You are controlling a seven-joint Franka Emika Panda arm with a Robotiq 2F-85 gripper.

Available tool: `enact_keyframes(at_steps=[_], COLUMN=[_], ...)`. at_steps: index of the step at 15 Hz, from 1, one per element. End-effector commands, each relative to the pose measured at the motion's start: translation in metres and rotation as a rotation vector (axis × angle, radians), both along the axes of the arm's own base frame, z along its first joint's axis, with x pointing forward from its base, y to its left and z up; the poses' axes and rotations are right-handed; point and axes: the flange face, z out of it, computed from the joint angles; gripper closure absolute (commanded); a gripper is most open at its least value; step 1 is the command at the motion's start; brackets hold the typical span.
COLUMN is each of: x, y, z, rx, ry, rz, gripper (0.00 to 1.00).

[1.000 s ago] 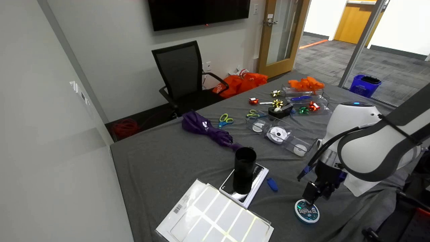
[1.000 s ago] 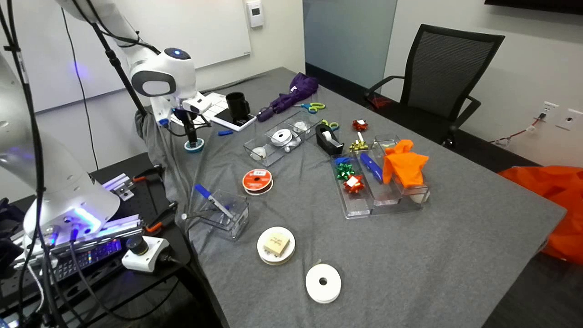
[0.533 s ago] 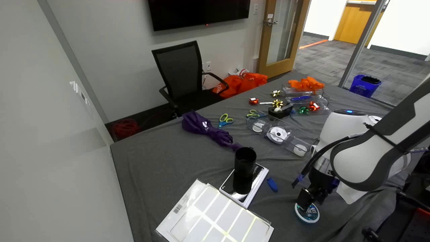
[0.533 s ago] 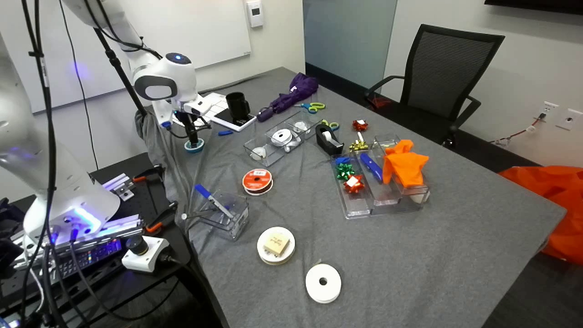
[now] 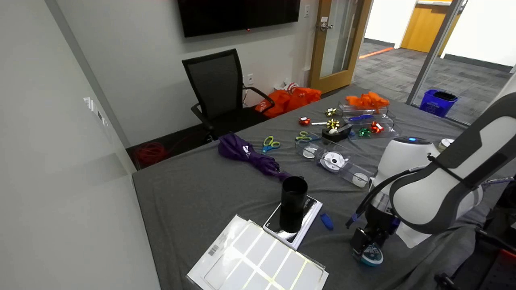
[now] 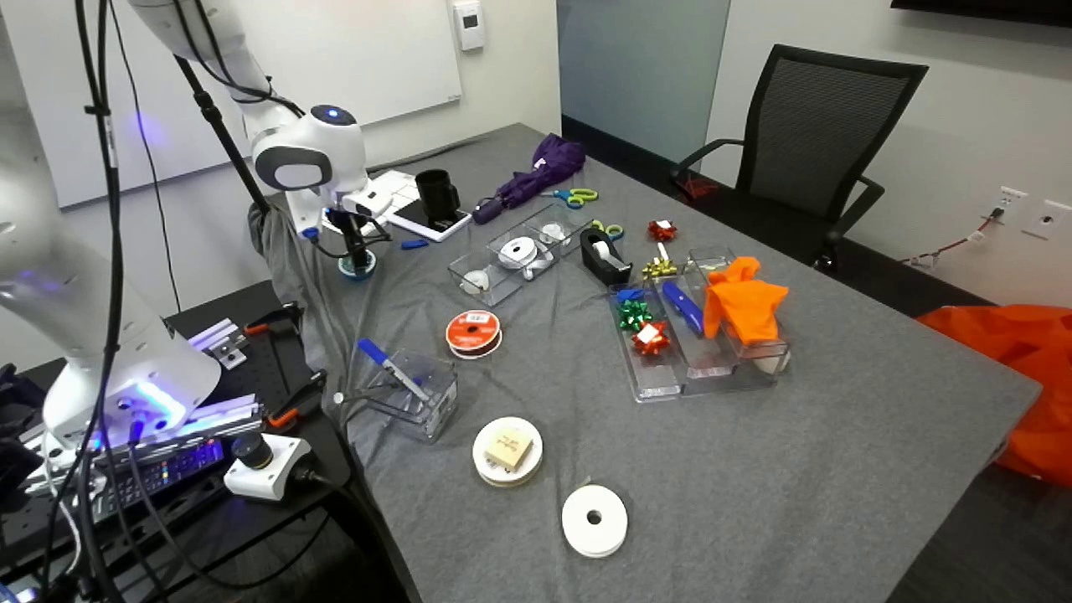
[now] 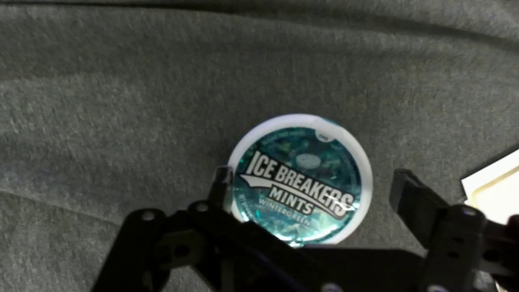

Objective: Move the blue circular object to the right

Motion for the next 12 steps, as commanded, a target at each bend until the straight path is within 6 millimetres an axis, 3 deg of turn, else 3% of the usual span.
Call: enact_keyframes(at_steps=[1, 12], x=[0.0033, 0.0013], y=[0.0007, -0.0069], z=[-0.0095, -0.0183], rx=[-0.01, -0.07], ry=[-0.012, 0.03], rz=[-0.016, -0.054], gripper=[0.0, 0.0])
